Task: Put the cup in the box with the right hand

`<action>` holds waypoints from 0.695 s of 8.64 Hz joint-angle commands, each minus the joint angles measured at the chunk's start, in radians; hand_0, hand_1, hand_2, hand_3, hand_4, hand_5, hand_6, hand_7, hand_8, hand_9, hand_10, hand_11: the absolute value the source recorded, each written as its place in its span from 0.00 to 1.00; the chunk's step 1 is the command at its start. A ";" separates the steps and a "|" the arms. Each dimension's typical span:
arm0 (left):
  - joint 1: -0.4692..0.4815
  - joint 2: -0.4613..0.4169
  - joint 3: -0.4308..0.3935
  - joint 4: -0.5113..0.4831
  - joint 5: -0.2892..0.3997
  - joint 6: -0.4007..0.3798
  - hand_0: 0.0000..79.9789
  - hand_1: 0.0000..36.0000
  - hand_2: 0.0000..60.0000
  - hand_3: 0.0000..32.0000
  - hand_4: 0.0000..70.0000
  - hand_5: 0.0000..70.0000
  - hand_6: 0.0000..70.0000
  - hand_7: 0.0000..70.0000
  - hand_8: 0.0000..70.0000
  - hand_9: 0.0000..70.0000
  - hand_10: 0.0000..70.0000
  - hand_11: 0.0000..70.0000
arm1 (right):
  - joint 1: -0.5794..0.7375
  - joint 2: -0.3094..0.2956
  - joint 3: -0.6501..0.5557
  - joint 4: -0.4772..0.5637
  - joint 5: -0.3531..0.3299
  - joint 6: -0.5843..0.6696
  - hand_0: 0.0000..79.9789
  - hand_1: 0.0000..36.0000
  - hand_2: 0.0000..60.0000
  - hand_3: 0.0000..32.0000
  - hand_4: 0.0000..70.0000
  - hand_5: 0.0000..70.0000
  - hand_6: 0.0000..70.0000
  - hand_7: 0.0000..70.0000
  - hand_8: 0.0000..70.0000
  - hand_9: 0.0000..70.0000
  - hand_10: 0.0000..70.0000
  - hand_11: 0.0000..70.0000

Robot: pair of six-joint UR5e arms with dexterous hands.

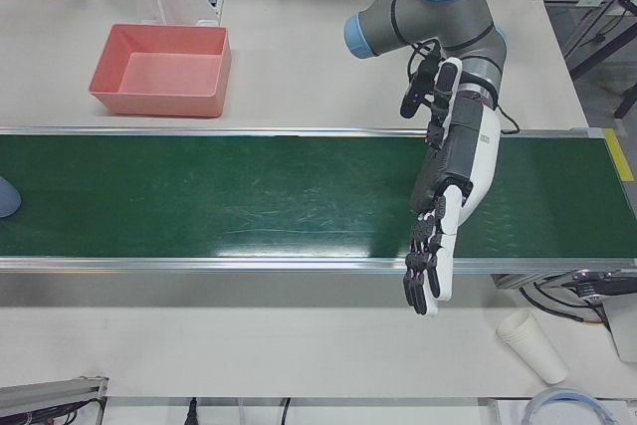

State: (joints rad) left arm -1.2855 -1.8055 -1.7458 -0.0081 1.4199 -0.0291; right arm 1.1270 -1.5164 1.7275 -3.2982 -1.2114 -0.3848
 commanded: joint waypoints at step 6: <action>0.000 0.000 0.000 -0.001 -0.001 -0.002 0.00 0.00 0.00 0.00 0.00 0.00 0.00 0.00 0.00 0.00 0.00 0.00 | -0.018 -0.094 -0.037 0.183 0.040 -0.077 0.60 0.22 0.00 0.00 0.16 0.04 0.02 0.00 0.00 0.00 0.00 0.01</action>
State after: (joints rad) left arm -1.2855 -1.8055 -1.7457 -0.0092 1.4189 -0.0292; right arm 1.1146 -1.6127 1.6950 -3.1152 -1.1652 -0.4587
